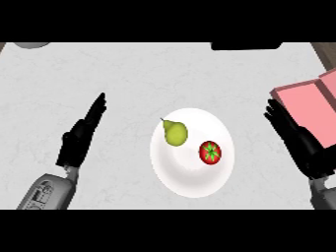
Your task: Pick the tomato from the plate and place it in the cardboard box
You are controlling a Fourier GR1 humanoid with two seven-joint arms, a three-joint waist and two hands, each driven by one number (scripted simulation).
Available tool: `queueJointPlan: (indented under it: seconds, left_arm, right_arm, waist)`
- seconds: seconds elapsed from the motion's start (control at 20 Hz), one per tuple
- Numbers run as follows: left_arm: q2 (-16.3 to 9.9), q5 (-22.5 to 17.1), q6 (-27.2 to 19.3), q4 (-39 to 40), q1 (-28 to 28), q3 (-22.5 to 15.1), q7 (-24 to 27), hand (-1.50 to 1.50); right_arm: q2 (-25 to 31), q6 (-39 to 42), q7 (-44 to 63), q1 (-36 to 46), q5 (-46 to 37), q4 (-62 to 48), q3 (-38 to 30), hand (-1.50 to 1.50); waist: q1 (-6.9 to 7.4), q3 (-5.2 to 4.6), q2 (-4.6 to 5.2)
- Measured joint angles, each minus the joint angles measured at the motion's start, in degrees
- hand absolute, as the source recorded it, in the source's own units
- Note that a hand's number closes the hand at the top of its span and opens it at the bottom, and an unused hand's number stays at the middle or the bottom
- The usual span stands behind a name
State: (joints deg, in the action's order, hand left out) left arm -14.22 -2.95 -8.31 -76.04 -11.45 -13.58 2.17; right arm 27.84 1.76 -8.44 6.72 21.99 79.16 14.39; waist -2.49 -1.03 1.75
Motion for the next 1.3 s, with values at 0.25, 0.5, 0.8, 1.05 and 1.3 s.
queueJointPlan:
  seconds: [0.25,0.5,0.8,1.05,1.3]
  left_arm:
    - [0.78,-3.6,-1.32,-4.5,-0.64,4.1,-3.09,0.0]
    - [1.3,-7.66,-2.52,-8.79,0.4,7.73,-6.24,0.0]
    - [1.21,-9.96,-3.51,-13.44,1.83,9.82,-10.46,0.0]
    - [1.16,-10.23,-3.58,-15.25,3.15,10.15,-11.36,0.0]
    - [0.99,-10.25,-3.83,-16.95,3.88,10.42,-12.35,0.0]
  right_arm:
    - [1.29,3.27,-2.42,4.67,4.21,-7.33,-7.4,1.5]
    - [5.3,0.71,-8.09,8.34,-4.61,-16.84,-8.01,-1.5]
    - [5.29,1.38,-22.69,13.61,-12.63,-26.09,-6.96,-1.5]
    - [11.63,7.21,-22.39,18.62,-19.89,-26.45,-2.16,-1.5]
    - [16.66,17.46,-15.78,22.41,-25.19,-22.41,4.7,-1.5]
  waist:
    - [2.79,0.82,-1.14]
    - [4.97,0.95,-1.27]
    - [4.51,1.13,-1.42]
    - [4.13,1.02,-1.62]
    - [3.64,0.93,-1.89]
